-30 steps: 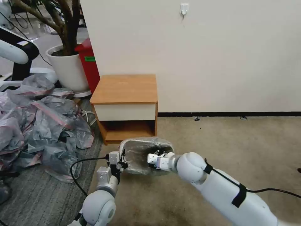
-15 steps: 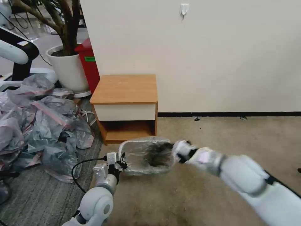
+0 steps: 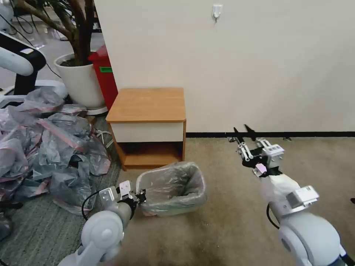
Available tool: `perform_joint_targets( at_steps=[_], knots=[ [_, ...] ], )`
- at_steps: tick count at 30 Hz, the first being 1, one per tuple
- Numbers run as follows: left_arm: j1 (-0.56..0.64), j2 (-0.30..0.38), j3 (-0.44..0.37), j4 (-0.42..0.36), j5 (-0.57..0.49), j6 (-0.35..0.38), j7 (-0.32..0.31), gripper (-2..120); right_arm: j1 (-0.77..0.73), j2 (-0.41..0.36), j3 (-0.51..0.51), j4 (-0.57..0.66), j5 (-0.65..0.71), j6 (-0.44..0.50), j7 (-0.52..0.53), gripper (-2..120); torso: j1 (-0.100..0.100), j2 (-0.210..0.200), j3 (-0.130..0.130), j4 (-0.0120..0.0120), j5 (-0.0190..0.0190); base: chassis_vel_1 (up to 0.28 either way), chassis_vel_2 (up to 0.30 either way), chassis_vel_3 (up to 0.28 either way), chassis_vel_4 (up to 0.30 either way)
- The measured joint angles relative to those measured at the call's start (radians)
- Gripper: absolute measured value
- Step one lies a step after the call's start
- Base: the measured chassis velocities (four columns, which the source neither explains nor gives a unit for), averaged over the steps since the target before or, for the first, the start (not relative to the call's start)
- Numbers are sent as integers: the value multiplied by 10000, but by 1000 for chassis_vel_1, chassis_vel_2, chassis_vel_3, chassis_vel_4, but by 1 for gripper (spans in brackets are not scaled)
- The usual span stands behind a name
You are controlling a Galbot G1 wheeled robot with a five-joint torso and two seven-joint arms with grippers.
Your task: Pick up the garbage bag from the table and place it over the trash can.
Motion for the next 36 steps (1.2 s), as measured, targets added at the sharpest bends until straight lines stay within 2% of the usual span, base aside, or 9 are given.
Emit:
perform_joint_targets(
  at_steps=[1,7,8,10,14,18,22,25,36],
  knots=[
    [0,0,0,0,0,0,0,3,0,0,0,0,0,0,0,48,0,0,0,0,0,0,0,0,0],
    [-389,247,315,477,-257,172,-26,3,-432,584,23,14,-282,202,6,69,-1,0,0,-1,1,0,0,0,0],
    [-498,310,496,662,-238,176,12,3,-538,726,23,14,-339,247,3,78,0,0,0,0,2,0,0,0,0],
    [-551,316,585,730,-224,177,43,3,-581,771,30,14,-369,271,-3,80,0,0,0,0,3,0,0,0,0],
    [-888,194,1190,1101,-32,173,108,2,-753,860,122,-91,-499,430,-20,98,0,0,0,-1,3,0,0,0,0],
    [-1047,99,1465,1300,198,171,88,2,-805,862,152,-113,-509,476,-22,107,0,0,0,-1,2,0,0,0,0],
    [-1097,111,1593,1341,343,185,72,2,-807,860,153,-155,-510,497,-21,112,0,0,0,-1,3,0,0,0,0],
    [-1102,121,1647,1340,426,190,73,7,-784,860,152,-192,-510,503,-19,114,0,0,-1,-1,3,0,0,0,0],
    [-1051,120,1621,1231,579,269,78,49,-774,840,141,-282,-504,568,37,108,0,-1,0,-1,2,0,0,0,0]
  ],
)
